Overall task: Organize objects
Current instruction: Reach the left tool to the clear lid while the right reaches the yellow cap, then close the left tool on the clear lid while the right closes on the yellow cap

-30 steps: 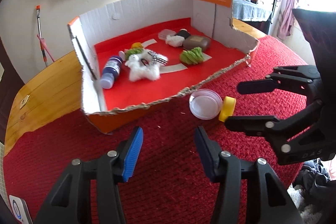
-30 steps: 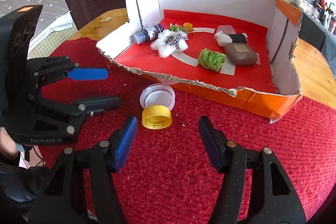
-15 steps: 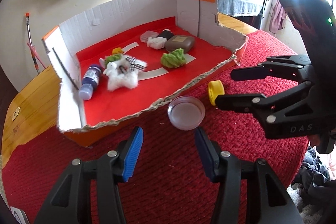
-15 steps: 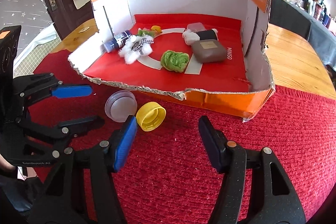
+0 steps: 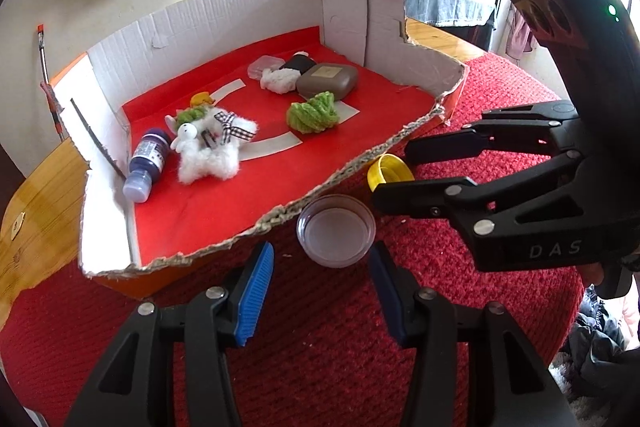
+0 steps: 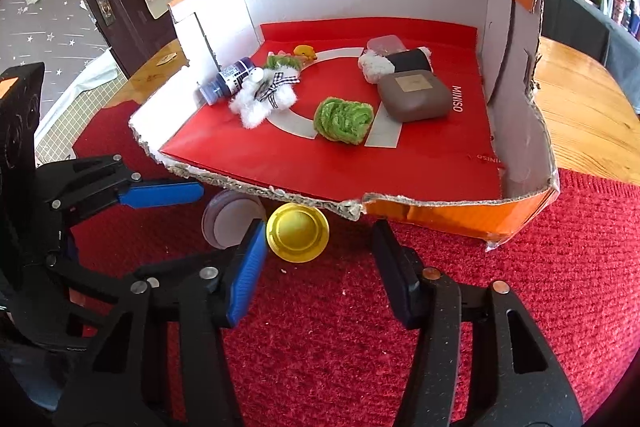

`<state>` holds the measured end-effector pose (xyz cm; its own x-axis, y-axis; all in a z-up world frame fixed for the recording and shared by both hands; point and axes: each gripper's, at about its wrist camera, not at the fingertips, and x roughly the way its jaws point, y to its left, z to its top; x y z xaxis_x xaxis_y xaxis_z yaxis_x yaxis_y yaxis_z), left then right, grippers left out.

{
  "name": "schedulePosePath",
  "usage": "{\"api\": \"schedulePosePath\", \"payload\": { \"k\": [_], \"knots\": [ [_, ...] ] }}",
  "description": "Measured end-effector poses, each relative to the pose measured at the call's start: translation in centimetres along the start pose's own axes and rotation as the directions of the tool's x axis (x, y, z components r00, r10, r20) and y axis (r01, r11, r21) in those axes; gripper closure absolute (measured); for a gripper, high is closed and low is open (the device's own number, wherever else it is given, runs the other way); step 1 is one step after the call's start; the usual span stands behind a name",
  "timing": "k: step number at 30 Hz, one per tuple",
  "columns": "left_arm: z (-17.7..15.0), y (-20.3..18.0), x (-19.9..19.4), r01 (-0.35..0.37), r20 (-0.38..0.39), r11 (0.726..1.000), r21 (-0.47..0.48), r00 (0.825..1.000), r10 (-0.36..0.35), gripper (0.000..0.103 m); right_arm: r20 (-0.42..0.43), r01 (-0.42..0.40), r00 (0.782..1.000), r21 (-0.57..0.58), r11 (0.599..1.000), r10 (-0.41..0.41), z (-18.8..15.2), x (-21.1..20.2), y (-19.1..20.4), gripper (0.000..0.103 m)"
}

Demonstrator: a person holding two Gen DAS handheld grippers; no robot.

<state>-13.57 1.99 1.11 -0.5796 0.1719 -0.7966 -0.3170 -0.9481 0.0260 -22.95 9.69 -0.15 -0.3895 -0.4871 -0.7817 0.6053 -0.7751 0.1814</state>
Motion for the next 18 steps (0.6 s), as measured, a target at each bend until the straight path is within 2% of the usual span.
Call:
{"api": "schedulePosePath", "payload": {
  "k": [5,9,13,18],
  "knots": [
    [0.2,-0.7,0.4,0.005,-0.002,1.000,0.008,1.000,-0.005,0.056,-0.004,0.034,0.999,-0.001,0.999,-0.034,0.0,0.0,-0.1,0.064],
    [0.2,-0.8,0.4,0.006,-0.002,1.000,0.006,1.000,-0.006,0.057,-0.006,0.068,0.998,-0.033,0.997,-0.069,-0.1,0.1,0.4,0.065],
    [0.2,-0.8,0.5,0.011,0.001,1.000,0.001,1.000,-0.011,0.062,-0.005,0.108,0.994,-0.072,0.992,-0.108,-0.3,0.2,0.9,0.069],
    [0.1,-0.9,0.5,0.003,0.004,1.000,-0.007,1.000,-0.003,0.062,-0.005,0.101,0.995,-0.058,0.993,-0.101,-0.4,-0.1,0.6,0.074]
  ]
}}
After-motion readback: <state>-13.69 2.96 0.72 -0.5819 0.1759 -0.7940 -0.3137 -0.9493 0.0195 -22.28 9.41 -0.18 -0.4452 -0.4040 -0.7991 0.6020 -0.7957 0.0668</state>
